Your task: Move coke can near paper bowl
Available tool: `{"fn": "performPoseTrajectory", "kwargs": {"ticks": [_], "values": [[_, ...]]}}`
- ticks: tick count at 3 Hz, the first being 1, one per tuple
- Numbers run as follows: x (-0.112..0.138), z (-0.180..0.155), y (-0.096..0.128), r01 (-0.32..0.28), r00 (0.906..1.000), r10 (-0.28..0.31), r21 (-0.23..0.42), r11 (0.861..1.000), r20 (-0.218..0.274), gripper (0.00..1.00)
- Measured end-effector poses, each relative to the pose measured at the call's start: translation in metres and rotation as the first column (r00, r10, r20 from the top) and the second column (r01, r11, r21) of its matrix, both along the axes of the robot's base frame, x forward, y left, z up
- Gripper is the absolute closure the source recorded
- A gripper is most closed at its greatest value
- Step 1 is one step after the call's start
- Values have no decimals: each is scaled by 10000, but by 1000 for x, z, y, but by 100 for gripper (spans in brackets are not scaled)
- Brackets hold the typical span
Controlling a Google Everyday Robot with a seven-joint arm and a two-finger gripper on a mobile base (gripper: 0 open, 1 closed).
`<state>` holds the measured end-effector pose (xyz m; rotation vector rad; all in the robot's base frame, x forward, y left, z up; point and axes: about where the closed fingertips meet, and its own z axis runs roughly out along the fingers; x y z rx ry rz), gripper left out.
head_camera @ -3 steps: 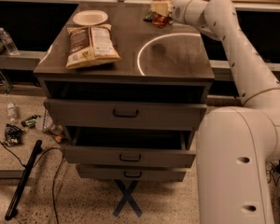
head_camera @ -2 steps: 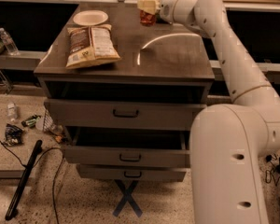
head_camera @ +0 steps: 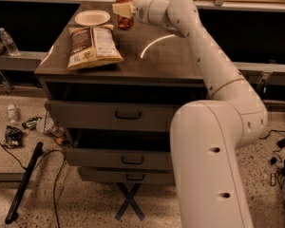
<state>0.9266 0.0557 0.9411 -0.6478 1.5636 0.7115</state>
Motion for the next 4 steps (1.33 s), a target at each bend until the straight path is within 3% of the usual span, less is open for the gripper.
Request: {"fn": "performPoseTrajectory", "kwargs": {"ticks": [1,2,4], "values": [[27,-11,28,487,9986,-485,-84,9988,223,98],[48,-25,41,941,9952,-932,-297,9951,309,67],[59,-40,43,1108,9938,-1100,-564,9922,180,6]]}}
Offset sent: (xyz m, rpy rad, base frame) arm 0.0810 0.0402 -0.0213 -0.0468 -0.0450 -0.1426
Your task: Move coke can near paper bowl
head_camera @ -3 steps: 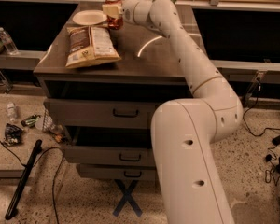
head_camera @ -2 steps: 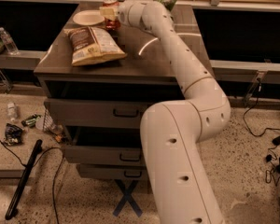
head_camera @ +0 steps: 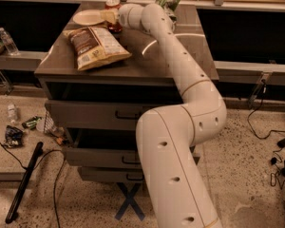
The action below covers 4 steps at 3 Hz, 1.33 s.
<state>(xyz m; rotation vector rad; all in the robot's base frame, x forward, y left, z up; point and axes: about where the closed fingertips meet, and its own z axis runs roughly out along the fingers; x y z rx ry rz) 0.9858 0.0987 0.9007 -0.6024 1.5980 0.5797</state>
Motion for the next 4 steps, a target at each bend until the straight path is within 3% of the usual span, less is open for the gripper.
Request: {"fn": "performPoseTrajectory", "kwargs": {"ticks": [1,2,3,4], "values": [[-6,3,-11,-188,9998,190,-321,9993,51,0],[-14,22,-69,59,9996,-45,-505,9987,267,0],[-22,45,-174,1384,9900,-1352,-920,9861,402,0],[-41,52,-295,3368,9408,-3386,-1668,9267,187,0]]}}
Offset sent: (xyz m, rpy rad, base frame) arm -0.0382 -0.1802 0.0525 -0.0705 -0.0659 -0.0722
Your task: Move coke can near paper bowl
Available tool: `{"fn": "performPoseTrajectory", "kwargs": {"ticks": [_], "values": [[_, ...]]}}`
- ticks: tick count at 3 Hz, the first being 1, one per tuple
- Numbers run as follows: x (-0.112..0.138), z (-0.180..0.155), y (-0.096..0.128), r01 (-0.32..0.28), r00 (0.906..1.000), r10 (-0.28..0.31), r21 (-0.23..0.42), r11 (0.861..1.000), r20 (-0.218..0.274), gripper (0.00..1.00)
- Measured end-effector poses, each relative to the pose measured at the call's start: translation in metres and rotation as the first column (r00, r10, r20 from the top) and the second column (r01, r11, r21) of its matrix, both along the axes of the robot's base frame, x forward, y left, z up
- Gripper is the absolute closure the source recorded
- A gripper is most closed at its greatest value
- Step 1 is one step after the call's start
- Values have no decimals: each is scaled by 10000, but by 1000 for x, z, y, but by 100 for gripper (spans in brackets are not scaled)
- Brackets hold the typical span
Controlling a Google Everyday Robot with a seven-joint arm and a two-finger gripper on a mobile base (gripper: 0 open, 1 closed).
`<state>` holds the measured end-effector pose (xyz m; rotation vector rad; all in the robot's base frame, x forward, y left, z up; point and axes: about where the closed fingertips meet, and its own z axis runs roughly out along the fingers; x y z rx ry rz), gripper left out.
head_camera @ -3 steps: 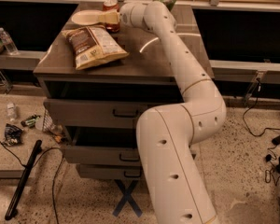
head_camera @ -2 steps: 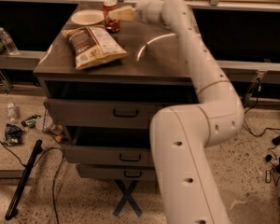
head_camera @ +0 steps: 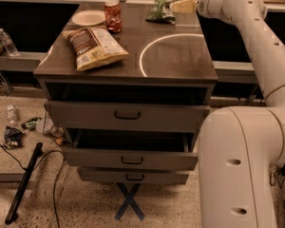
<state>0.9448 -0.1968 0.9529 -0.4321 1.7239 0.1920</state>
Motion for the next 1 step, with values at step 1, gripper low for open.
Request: {"fn": "performPoseTrajectory", "kwargs": {"ticks": [1], "values": [[4,-11,24,-384,9992,384,100,9992,-93,0]]}}
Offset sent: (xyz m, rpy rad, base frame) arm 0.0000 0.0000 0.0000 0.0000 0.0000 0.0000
